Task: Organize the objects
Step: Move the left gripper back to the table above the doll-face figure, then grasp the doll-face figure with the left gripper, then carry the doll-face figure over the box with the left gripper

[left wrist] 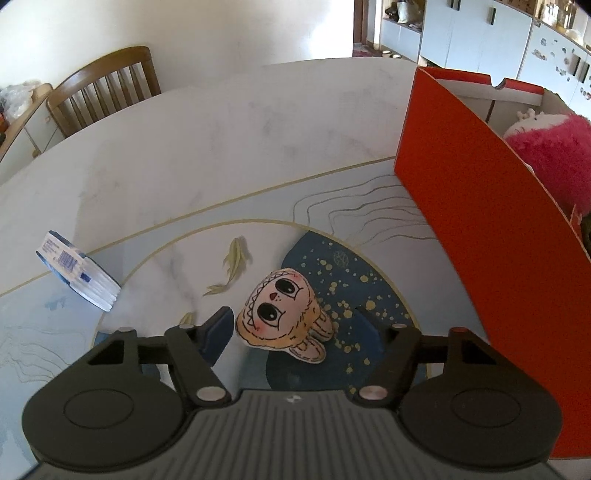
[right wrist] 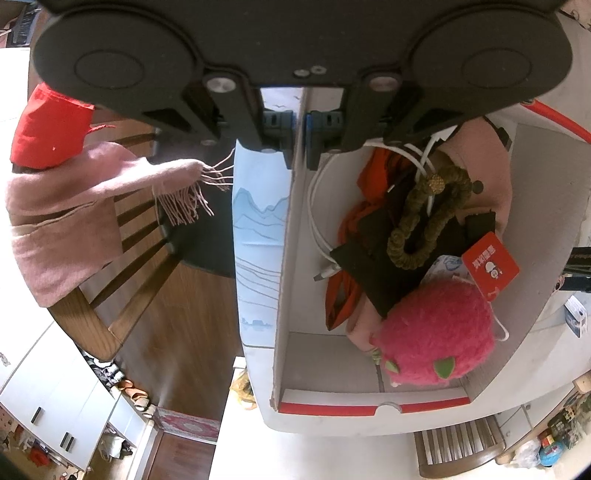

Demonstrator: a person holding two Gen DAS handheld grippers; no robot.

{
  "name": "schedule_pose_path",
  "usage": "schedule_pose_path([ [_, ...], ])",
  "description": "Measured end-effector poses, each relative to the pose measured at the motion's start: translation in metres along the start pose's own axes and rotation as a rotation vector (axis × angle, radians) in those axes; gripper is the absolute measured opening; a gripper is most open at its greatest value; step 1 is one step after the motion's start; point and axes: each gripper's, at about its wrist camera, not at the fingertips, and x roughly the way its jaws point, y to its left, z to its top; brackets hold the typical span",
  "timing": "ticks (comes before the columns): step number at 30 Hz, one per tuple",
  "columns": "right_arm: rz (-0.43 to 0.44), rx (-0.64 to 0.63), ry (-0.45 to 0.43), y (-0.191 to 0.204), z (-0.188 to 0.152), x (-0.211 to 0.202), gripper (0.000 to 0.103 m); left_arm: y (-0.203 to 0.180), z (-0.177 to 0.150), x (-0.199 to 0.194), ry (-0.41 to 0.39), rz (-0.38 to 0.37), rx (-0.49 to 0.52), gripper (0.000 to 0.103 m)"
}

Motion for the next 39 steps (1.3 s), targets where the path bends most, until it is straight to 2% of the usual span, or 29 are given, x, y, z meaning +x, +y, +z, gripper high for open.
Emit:
schedule_pose_path([
  [3,0.002,0.007,0.001,0.000,-0.001,0.000,0.003,0.000,0.002,0.003,0.012,-0.003,-0.002,0.055],
  [9,0.005,0.012,0.002,0.000,-0.003,0.001,0.003,-0.001,0.002,0.003,0.019,-0.008,-0.004,0.051],
  [16,0.007,0.018,-0.005,0.000,-0.003,0.002,0.003,-0.004,0.000,-0.013,0.002,-0.037,-0.023,0.050],
  [25,0.012,0.022,-0.012,-0.001,-0.004,0.001,0.003,-0.012,0.001,-0.064,-0.032,-0.127,-0.053,0.050],
  [33,0.018,0.032,-0.017,-0.002,-0.004,0.001,0.003,-0.044,0.008,-0.111,-0.089,-0.245,0.013,0.050],
  [39,0.015,0.029,-0.019,-0.002,-0.003,0.001,0.003,-0.077,0.018,-0.131,-0.111,-0.316,0.093,0.050],
])
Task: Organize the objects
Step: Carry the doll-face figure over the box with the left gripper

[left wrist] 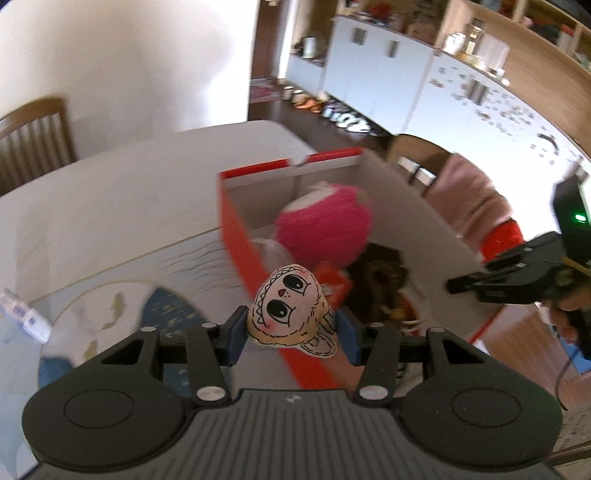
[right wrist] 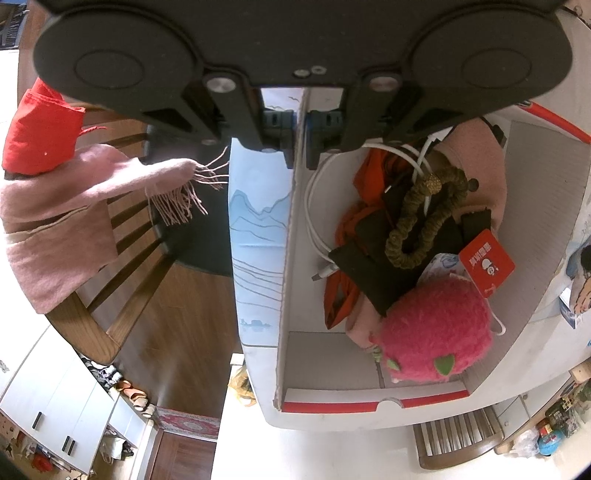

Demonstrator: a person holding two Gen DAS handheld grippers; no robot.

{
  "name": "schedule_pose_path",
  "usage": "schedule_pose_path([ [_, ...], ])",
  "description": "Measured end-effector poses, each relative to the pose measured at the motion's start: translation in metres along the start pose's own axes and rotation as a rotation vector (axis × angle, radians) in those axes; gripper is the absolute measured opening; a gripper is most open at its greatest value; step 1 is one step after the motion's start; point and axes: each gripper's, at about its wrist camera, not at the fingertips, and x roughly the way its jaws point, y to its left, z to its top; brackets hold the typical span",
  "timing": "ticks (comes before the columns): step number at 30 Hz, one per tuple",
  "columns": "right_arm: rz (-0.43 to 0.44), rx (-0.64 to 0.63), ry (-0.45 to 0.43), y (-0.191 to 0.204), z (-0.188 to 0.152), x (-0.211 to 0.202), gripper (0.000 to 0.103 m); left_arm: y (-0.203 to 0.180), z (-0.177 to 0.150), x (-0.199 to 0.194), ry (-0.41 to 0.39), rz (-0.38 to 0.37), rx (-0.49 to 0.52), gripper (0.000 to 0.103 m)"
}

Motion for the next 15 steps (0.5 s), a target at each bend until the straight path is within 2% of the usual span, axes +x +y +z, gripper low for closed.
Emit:
schedule_pose_path([
  [10,-0.006,-0.008,0.001,0.000,0.001,0.001,0.003,-0.060,0.014,0.029,0.055,-0.073,0.173,0.050],
  [15,-0.006,-0.005,0.001,0.000,0.001,0.001,0.003,-0.077,0.014,0.052,0.101,-0.089,0.206,0.050],
])
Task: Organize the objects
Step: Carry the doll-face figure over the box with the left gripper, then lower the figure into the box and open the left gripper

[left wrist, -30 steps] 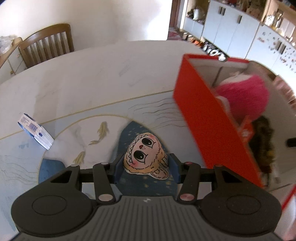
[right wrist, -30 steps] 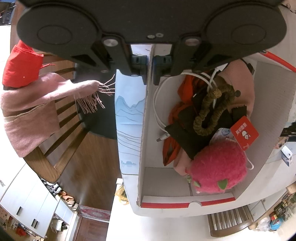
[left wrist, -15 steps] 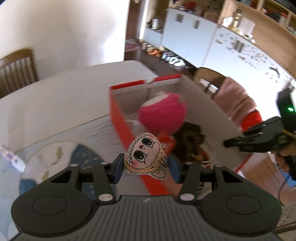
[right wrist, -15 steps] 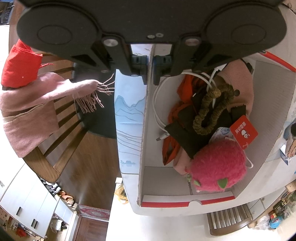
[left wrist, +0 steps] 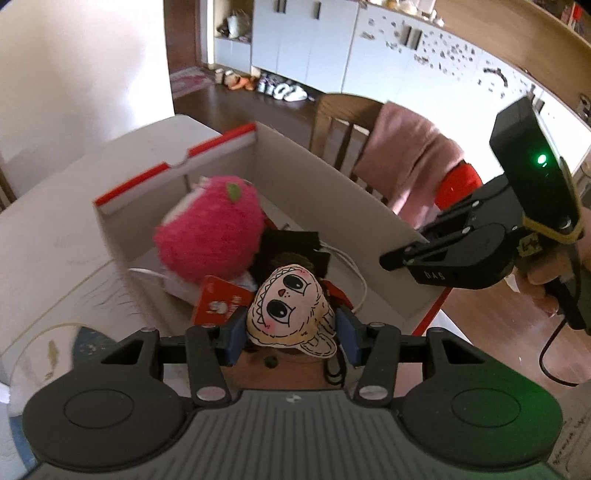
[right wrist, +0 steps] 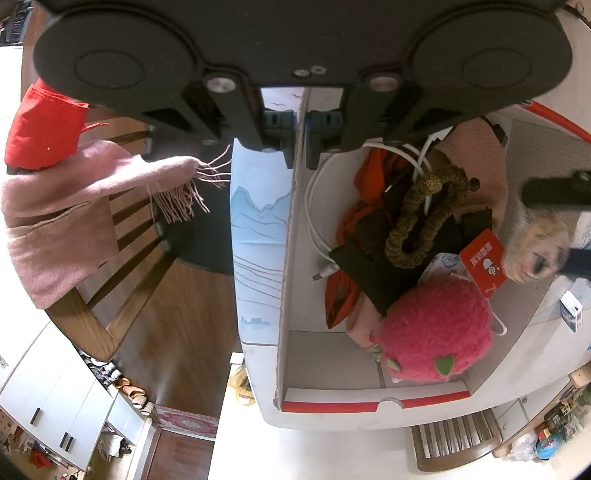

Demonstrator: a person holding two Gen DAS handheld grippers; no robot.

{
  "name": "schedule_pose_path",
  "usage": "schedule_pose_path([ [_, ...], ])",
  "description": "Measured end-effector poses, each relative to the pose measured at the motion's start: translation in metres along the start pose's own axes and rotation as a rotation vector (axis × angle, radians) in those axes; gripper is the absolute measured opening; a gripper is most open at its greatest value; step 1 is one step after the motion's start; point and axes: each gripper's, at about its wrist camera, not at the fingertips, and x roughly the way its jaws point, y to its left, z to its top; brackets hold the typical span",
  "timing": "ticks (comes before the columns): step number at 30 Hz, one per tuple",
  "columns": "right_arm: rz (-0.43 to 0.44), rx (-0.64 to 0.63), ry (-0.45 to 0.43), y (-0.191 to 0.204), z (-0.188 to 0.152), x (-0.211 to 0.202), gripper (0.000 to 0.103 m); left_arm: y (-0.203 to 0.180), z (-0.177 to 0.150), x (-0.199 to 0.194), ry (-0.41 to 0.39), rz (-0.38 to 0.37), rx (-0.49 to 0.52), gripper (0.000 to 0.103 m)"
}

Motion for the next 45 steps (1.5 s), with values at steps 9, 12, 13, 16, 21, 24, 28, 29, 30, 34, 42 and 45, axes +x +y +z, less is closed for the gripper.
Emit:
schedule_pose_path([
  [9,-0.001,0.005,-0.001,-0.001,0.000,0.001,0.003,-0.008,0.003,0.041,0.088,0.012,0.023,0.050],
  [12,-0.002,0.006,-0.001,-0.001,-0.001,0.000,0.003,-0.004,0.002,0.052,0.118,0.006,-0.001,0.050],
  [13,-0.002,0.007,-0.001,-0.001,0.000,0.000,0.003,-0.003,0.002,0.055,0.125,0.007,-0.005,0.050],
  [16,-0.001,0.008,-0.001,-0.001,-0.001,0.000,0.003,0.001,-0.001,0.059,0.141,0.007,-0.017,0.051],
  [21,-0.003,0.009,0.000,-0.001,-0.001,0.000,0.003,0.004,-0.004,0.065,0.162,0.012,-0.028,0.051],
  [24,-0.003,0.009,-0.001,0.000,-0.001,0.001,0.003,0.006,-0.006,0.067,0.169,0.006,-0.042,0.052],
  [28,-0.004,0.011,0.000,0.000,-0.001,0.000,0.003,0.007,-0.006,0.066,0.166,-0.005,-0.047,0.058],
  [29,-0.004,0.012,-0.001,0.000,-0.001,0.000,0.003,0.006,-0.007,0.065,0.162,-0.010,-0.047,0.062],
  [30,-0.004,0.012,-0.001,0.000,-0.001,0.001,0.003,0.006,-0.007,0.063,0.156,-0.018,-0.047,0.064],
  [34,-0.004,0.013,0.000,-0.001,-0.001,0.000,0.003,0.003,-0.009,0.056,0.138,-0.040,-0.047,0.069],
  [42,-0.007,0.018,0.001,-0.001,-0.001,0.001,0.003,0.005,-0.010,0.030,0.081,-0.058,-0.087,0.076],
  [45,-0.007,0.020,0.002,-0.001,-0.001,0.001,0.003,0.010,-0.011,0.019,0.054,-0.059,-0.120,0.077],
])
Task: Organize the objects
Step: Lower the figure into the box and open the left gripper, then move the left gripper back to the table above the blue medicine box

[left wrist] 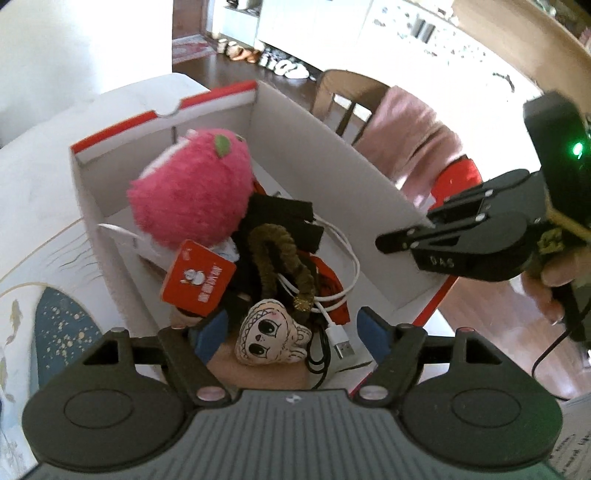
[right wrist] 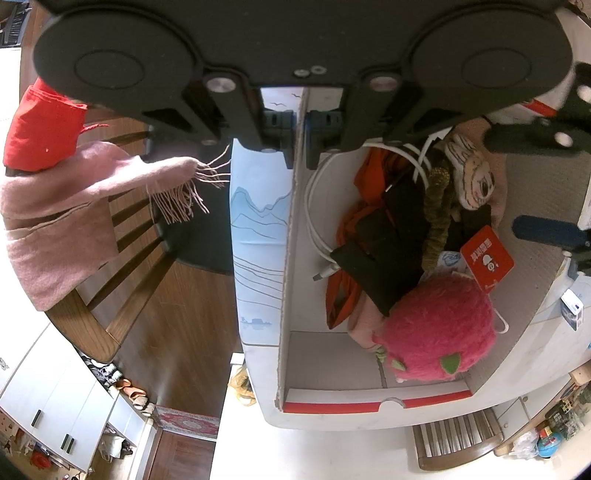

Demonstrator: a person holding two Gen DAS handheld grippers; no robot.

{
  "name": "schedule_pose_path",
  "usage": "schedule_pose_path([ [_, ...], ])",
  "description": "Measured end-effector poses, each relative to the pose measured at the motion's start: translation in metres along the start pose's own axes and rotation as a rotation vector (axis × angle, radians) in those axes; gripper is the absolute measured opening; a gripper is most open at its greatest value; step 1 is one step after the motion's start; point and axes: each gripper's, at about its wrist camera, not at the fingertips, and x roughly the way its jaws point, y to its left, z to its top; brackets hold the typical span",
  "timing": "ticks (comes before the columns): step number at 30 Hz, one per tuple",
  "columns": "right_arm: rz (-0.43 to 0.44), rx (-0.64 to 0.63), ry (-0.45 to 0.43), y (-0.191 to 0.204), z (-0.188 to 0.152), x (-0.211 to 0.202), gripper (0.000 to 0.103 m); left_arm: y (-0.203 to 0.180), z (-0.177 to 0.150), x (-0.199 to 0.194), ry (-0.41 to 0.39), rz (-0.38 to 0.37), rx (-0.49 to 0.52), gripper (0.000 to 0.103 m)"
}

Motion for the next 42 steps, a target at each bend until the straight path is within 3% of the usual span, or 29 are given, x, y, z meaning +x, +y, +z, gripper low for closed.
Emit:
schedule_pose_path([
  [9,-0.001,-0.002,0.006,0.000,0.001,0.002,0.003,0.031,-0.009,-0.042,-0.096,0.028,-0.109,0.077],
  [19,-0.008,-0.005,0.014,0.001,0.001,0.001,0.003,0.080,-0.024,-0.083,-0.173,0.192,-0.239,0.081],
  [26,-0.010,0.003,0.018,0.002,0.001,0.001,0.005,0.133,-0.035,-0.090,-0.155,0.349,-0.366,0.082],
  [39,-0.036,0.015,0.041,0.004,0.005,0.002,0.006,0.226,-0.051,-0.099,-0.156,0.522,-0.543,0.089],
  [42,-0.043,0.021,0.045,0.004,0.006,0.003,0.006,0.249,-0.052,-0.098,-0.149,0.563,-0.579,0.102],
])
